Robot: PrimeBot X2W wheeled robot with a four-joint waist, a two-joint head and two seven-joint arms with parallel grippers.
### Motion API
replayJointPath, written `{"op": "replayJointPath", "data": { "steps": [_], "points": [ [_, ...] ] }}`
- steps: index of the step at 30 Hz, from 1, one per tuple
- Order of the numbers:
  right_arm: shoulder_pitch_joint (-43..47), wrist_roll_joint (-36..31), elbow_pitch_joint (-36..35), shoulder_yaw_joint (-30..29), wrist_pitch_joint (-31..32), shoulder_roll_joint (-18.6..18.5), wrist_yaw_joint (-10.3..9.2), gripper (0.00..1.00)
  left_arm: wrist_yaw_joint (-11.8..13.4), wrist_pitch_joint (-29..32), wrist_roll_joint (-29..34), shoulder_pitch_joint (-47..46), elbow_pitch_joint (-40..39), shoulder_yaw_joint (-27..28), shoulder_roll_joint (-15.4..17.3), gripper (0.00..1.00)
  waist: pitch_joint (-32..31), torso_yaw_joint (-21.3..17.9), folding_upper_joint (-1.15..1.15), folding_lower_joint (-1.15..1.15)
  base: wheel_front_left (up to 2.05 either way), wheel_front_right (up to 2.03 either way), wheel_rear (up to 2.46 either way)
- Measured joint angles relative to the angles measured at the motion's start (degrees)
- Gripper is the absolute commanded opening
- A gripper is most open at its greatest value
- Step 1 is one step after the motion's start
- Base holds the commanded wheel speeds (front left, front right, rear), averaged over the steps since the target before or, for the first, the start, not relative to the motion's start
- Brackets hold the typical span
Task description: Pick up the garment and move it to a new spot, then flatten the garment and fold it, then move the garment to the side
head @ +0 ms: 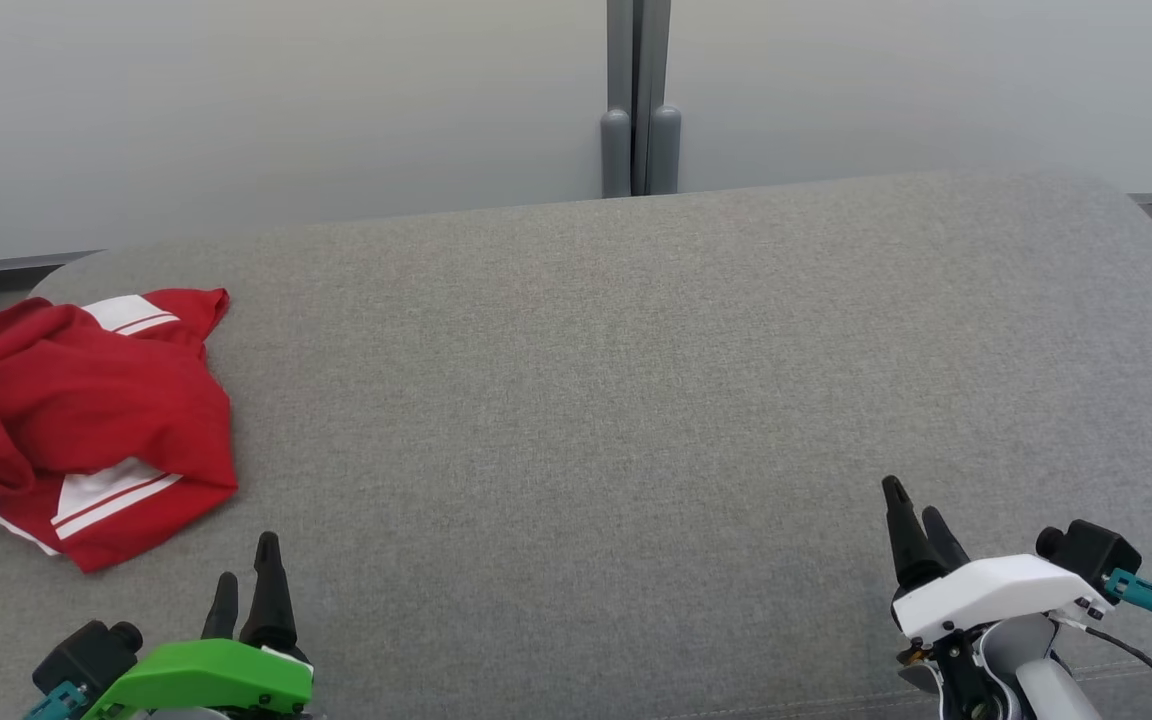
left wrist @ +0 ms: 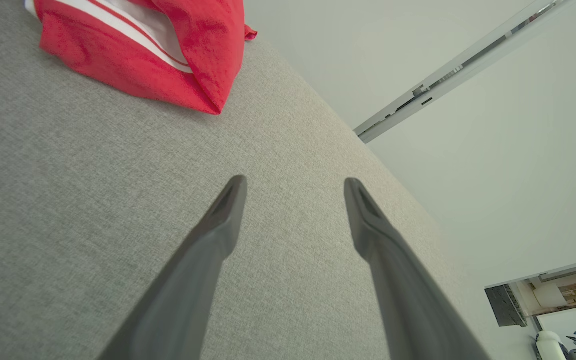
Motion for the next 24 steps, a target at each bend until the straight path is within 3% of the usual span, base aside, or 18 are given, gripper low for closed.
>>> {"op": "replayJointPath", "data": {
  "steps": [13,24],
  "points": [
    [-0.04,-12.22,0.8,-0.9,-2.11,-0.04,0.0,1.0,4.38,-1.3,9.99,0.74,0.63,-3.24,2.0,1.0,-0.79,-0.21,0.0,0.0,0.0,0.0,0.0],
    [-0.04,-19.31,1.66,-1.62,-3.78,-0.11,0.0,1.0,6.59,-2.83,15.17,0.82,1.05,-4.46,2.67,1.0,-1.36,-0.27,0.0,0.0,0.0,0.0,0.0]
  ]
}}
